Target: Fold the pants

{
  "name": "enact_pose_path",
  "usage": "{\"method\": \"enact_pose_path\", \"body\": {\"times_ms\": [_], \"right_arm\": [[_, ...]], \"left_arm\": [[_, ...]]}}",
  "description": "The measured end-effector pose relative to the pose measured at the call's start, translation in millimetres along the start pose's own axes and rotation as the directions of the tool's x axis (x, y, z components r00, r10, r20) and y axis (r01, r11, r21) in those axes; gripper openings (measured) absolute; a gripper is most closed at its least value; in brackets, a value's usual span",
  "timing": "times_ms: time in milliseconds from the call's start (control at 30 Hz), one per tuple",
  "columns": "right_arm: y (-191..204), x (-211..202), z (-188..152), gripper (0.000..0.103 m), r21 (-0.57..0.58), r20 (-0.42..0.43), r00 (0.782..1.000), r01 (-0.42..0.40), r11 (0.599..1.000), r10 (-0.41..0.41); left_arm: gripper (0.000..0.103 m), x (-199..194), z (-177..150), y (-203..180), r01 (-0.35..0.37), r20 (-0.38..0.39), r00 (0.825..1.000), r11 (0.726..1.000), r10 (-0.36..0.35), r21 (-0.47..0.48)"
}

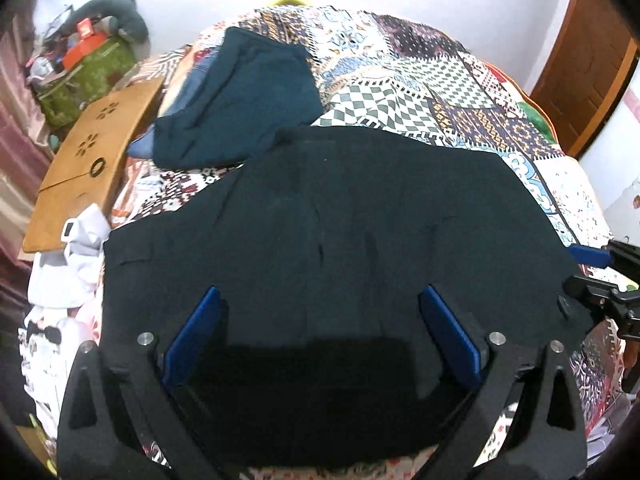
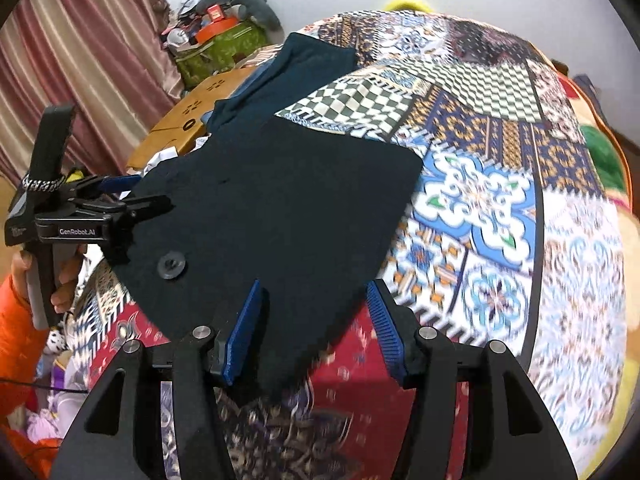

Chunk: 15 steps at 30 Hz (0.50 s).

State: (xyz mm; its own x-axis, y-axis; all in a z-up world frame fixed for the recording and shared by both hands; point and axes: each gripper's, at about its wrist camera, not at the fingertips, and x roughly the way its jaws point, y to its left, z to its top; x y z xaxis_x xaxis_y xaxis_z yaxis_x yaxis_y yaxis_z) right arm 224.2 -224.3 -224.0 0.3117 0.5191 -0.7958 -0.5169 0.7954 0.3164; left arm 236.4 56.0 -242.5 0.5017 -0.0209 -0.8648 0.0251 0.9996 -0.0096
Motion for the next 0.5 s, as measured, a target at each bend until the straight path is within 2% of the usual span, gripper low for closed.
{"method": "enact_pose_path", "body": {"times_ms": [233, 400, 500], "right_arm": [[0.3, -14.7, -4.9, 0.053, 0.043, 0.026, 0.999, 0.024, 0.999, -0.025], [8.7, -29.2, 5.4, 0.053, 0.029, 0.072, 0.996, 0.043, 0.999, -0.045], [22.2, -37.5, 17.1, 0.056, -0.012, 0.117, 0.991, 0.059, 0.998, -0.057]], "left_arm": [[0.101, -24.7, -19.3, 8.1, -0.051, 0.052, 0.997, 0.999, 0.051, -0.003], [0.101, -46.4, -27.2, 31.3, -0.053, 0.095, 0.994, 0.995, 0.062, -0.087], [0.101, -64.8, -29.9, 54.3, -0.044, 0.139, 0.988, 0.985, 0.068, -0.168]]}}
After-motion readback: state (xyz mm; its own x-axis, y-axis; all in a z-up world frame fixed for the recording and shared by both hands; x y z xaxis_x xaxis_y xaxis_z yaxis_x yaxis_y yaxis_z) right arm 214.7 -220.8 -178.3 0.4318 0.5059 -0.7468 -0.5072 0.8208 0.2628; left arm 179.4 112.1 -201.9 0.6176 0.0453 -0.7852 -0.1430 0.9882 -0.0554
